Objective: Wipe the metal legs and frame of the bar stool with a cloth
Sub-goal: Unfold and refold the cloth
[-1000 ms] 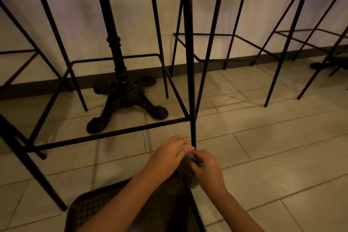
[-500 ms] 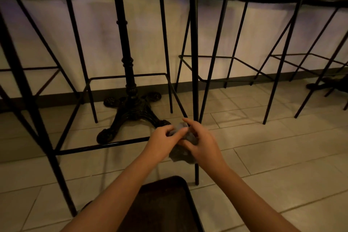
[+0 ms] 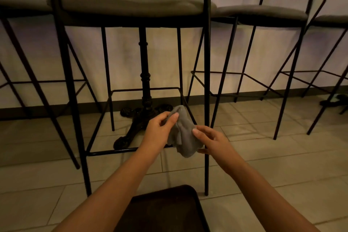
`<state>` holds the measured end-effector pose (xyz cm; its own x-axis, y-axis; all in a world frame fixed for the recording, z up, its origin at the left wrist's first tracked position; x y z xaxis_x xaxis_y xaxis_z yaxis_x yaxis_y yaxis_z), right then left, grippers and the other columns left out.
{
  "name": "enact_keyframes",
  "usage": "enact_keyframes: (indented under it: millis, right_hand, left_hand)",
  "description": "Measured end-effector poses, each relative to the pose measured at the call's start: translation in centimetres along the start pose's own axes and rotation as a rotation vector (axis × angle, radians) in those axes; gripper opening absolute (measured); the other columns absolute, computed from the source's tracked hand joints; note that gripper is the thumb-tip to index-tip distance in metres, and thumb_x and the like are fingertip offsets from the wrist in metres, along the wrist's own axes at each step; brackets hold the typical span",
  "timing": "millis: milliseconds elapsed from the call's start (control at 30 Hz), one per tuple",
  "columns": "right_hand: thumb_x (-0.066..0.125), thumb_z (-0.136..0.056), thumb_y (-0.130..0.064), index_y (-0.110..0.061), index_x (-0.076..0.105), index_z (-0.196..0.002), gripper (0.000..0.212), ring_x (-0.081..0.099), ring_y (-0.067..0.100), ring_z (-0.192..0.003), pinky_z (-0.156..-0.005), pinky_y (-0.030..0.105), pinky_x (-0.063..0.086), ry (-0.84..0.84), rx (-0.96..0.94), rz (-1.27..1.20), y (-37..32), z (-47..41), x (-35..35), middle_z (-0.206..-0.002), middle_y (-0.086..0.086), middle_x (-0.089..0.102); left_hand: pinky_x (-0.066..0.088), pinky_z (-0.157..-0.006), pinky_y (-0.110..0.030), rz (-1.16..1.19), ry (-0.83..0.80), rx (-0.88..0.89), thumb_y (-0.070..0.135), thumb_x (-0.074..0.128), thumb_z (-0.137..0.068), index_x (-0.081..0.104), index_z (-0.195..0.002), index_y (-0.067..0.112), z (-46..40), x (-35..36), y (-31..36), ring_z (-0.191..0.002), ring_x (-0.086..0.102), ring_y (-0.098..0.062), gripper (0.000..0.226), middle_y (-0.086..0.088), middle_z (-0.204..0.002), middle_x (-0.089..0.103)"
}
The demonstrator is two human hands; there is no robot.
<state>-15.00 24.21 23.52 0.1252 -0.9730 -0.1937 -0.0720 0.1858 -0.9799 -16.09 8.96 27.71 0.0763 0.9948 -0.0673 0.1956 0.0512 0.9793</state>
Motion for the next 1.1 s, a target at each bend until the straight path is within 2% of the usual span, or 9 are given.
enact_keyframes:
  millis: [100, 200, 300, 433, 600, 733, 833, 900, 1100]
  right_hand:
    - [0.057, -0.088, -0.031, -0.021, 0.063, -0.107, 0.023, 0.063, 0.010, -0.096, -0.086, 0.034, 0.053, -0.018, -0.016, -0.044, -1.0, 0.1, 0.4, -0.103, -0.002, 0.067]
    - [0.058, -0.087, -0.020, -0.015, 0.061, -0.104, 0.018, 0.064, 0.016, -0.094, -0.079, 0.030, 0.055, 0.008, -0.037, -0.088, -2.3, -0.2, 0.2, -0.104, 0.005, 0.065]
    - [0.057, -0.087, -0.014, -0.013, 0.058, -0.102, 0.015, 0.061, 0.022, -0.098, -0.080, 0.038, 0.055, 0.044, -0.063, -0.098, -3.3, -0.6, -0.1, -0.107, 0.009, 0.061]
    - [0.057, -0.087, -0.012, -0.011, 0.056, -0.098, 0.011, 0.061, 0.027, -0.098, -0.082, 0.045, 0.054, 0.069, -0.087, -0.107, -4.0, -1.0, -0.1, -0.105, 0.012, 0.061]
    - [0.058, -0.087, -0.011, -0.014, 0.055, -0.093, 0.007, 0.061, 0.028, -0.094, -0.080, 0.042, 0.054, 0.080, -0.115, -0.115, -4.5, -1.5, 0.0, -0.098, 0.010, 0.062]
    - [0.058, -0.086, -0.009, -0.017, 0.056, -0.091, 0.010, 0.061, 0.025, -0.094, -0.078, 0.037, 0.054, 0.099, -0.134, -0.130, -5.0, -1.9, 0.2, -0.099, 0.008, 0.061]
    - [0.063, -0.083, -0.010, -0.021, 0.058, -0.099, 0.020, 0.059, 0.022, -0.099, -0.084, 0.038, 0.053, 0.078, -0.110, -0.096, -4.9, -2.2, 0.4, -0.106, 0.005, 0.059]
    - [0.065, -0.081, -0.014, -0.022, 0.059, -0.103, 0.024, 0.058, 0.019, -0.099, -0.085, 0.036, 0.052, 0.050, -0.080, -0.030, -4.7, -2.4, 0.3, -0.106, 0.003, 0.059]
    - [0.061, -0.085, -0.021, -0.017, 0.063, -0.090, 0.007, 0.060, 0.017, -0.093, -0.085, 0.034, 0.050, 0.031, -0.101, 0.081, -4.7, -2.5, 0.7, -0.095, 0.004, 0.064]
  left_hand:
    - [0.052, -0.084, -0.040, -0.014, 0.027, 0.021, 0.029, 0.047, -0.093, 0.058, -0.087, 0.033, 0.3, -0.6, 1.2, -0.097, 0.060, -0.020, 0.013, -0.005, -0.100, 0.063]
    - [0.050, -0.083, -0.037, -0.055, 0.040, 0.005, 0.029, 0.047, -0.093, 0.056, -0.088, 0.036, 0.2, -1.4, 1.4, -0.099, 0.057, -0.018, 0.013, -0.003, -0.104, 0.061]
    - [0.051, -0.083, -0.033, -0.068, 0.036, 0.006, 0.027, 0.051, -0.091, 0.058, -0.091, 0.029, 0.1, -1.9, 1.4, -0.098, 0.059, -0.016, 0.008, -0.003, -0.102, 0.063]
    - [0.050, -0.076, -0.024, -0.092, 0.033, 0.024, 0.027, 0.055, -0.088, 0.060, -0.091, 0.022, 0.0, -2.3, 1.2, -0.094, 0.061, -0.015, 0.008, -0.003, -0.096, 0.063]
    - [0.052, -0.086, -0.033, 0.009, 0.018, -0.002, 0.023, 0.058, -0.085, 0.059, -0.101, 0.022, 0.0, -2.8, 0.4, -0.101, 0.060, -0.016, 0.016, -0.005, -0.108, 0.062]
    - [0.052, -0.088, -0.036, 0.035, -0.020, -0.081, 0.031, 0.060, -0.082, 0.059, -0.104, 0.024, 0.3, -2.5, -0.9, -0.103, 0.061, -0.016, 0.023, -0.001, -0.109, 0.064]
    - [0.053, -0.080, -0.027, -0.005, 0.042, -0.048, 0.026, 0.058, -0.086, 0.062, -0.098, 0.022, 0.4, -3.1, -0.5, -0.098, 0.062, -0.014, 0.013, -0.001, -0.103, 0.066]
    - [0.051, -0.080, -0.027, -0.032, 0.113, -0.022, 0.025, 0.057, -0.087, 0.063, -0.099, 0.019, 0.3, -3.9, 0.1, -0.097, 0.061, -0.014, 0.014, 0.000, -0.101, 0.066]
    - [0.049, -0.084, -0.035, -0.077, 0.224, -0.010, 0.032, 0.054, -0.089, 0.060, -0.099, 0.028, 0.5, -5.3, 0.5, -0.098, 0.057, -0.015, 0.013, 0.005, -0.100, 0.063]
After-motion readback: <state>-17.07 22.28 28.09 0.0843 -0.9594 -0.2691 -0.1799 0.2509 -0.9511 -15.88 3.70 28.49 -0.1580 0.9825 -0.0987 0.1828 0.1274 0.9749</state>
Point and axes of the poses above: each hand's wrist, its own z-axis away from the middle knuckle, its own x-axis out of the palm, y = z × x, the point moved 8 cm from there along -z, towards the middle knuckle
